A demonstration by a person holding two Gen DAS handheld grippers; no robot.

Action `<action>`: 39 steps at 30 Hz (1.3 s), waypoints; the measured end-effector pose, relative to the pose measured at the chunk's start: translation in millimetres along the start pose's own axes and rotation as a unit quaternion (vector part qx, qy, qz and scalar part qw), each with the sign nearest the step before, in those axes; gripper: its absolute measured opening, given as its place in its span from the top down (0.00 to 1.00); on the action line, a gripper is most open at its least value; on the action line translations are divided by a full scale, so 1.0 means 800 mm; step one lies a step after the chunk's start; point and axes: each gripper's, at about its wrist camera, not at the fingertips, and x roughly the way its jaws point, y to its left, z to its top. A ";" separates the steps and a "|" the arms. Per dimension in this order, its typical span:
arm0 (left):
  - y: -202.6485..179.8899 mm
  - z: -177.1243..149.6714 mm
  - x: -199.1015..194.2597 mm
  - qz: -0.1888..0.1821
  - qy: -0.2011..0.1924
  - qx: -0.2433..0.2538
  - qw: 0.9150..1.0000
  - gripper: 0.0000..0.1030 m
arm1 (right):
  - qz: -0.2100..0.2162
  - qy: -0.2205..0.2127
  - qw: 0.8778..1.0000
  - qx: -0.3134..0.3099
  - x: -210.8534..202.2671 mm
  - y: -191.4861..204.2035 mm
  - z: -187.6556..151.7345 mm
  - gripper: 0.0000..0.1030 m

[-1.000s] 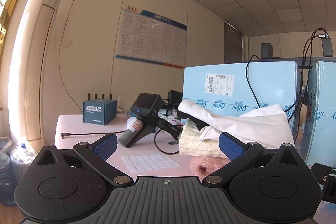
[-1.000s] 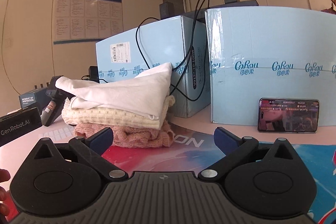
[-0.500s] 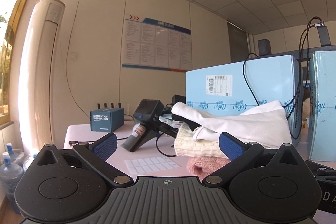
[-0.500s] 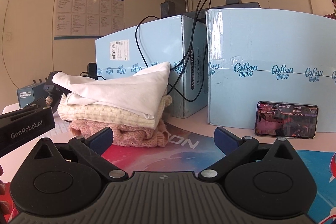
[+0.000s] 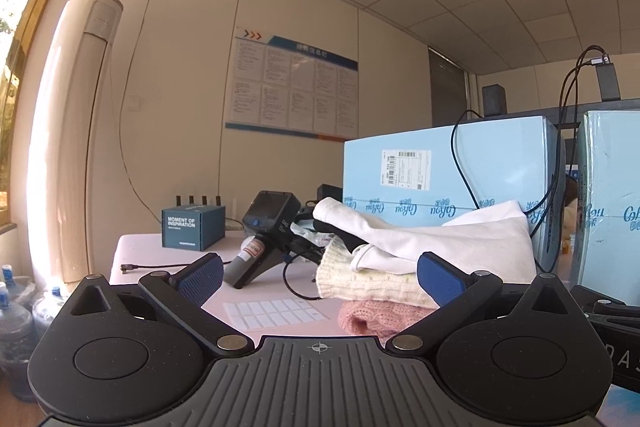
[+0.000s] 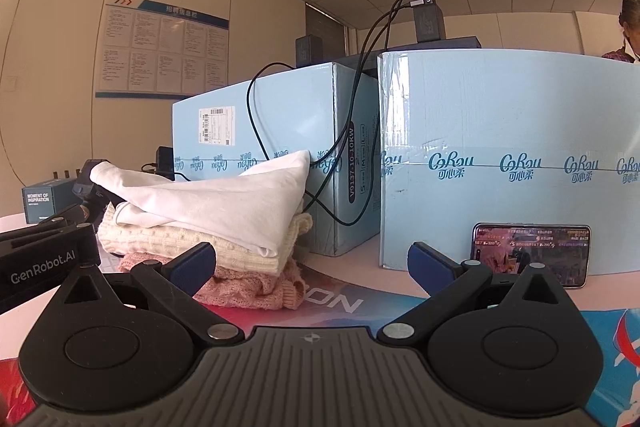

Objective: Fold clothes

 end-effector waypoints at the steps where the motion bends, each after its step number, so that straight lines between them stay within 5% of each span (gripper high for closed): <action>1: 0.000 0.000 -0.001 -0.003 -0.003 0.000 1.000 0.00 | 0.000 -0.004 1.000 -0.002 -0.001 -0.001 0.000 0.00; 39: -0.002 0.000 0.004 -0.007 0.009 -0.002 1.000 0.00 | 0.009 0.001 1.000 -0.003 0.002 -0.001 0.000 0.00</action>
